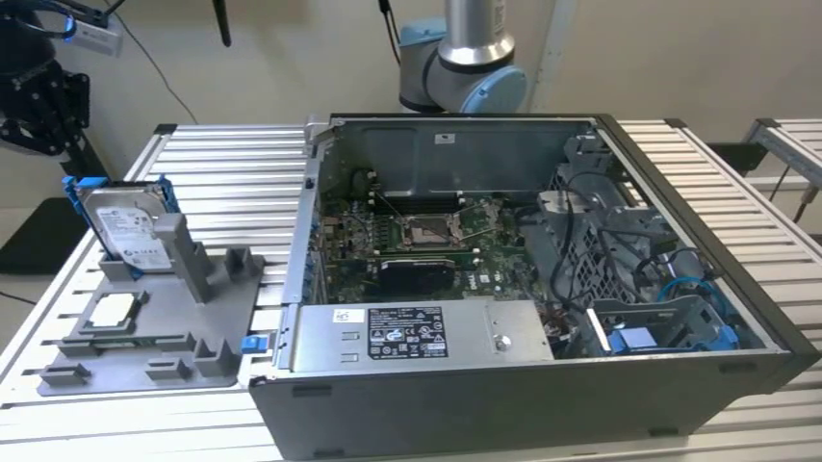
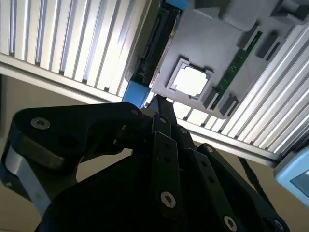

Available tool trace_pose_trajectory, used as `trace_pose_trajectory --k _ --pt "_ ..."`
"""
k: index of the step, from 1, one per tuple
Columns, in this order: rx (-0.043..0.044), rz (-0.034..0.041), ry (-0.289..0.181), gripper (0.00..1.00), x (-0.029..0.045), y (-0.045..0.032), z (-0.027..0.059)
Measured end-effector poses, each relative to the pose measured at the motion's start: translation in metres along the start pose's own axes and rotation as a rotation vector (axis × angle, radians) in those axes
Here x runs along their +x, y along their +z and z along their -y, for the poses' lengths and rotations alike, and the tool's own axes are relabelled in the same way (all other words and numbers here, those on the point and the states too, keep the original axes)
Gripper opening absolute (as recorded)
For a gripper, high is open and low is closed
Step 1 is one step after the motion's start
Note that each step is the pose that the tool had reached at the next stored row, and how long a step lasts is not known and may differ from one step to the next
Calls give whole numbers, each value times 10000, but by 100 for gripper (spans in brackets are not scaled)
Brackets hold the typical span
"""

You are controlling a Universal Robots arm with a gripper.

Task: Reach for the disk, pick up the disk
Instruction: 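Pick up the disk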

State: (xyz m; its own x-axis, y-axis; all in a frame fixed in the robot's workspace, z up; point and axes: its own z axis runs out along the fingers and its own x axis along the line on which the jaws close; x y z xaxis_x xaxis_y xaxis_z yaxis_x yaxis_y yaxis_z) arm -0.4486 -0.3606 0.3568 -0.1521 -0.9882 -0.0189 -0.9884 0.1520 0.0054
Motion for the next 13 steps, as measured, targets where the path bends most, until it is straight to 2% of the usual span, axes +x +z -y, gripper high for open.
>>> trace_pose_trajectory --k 7,13 --pt "-11 -3 -569 0 -1 0 7" --pt "-16 24 -603 0 -1 0 7"
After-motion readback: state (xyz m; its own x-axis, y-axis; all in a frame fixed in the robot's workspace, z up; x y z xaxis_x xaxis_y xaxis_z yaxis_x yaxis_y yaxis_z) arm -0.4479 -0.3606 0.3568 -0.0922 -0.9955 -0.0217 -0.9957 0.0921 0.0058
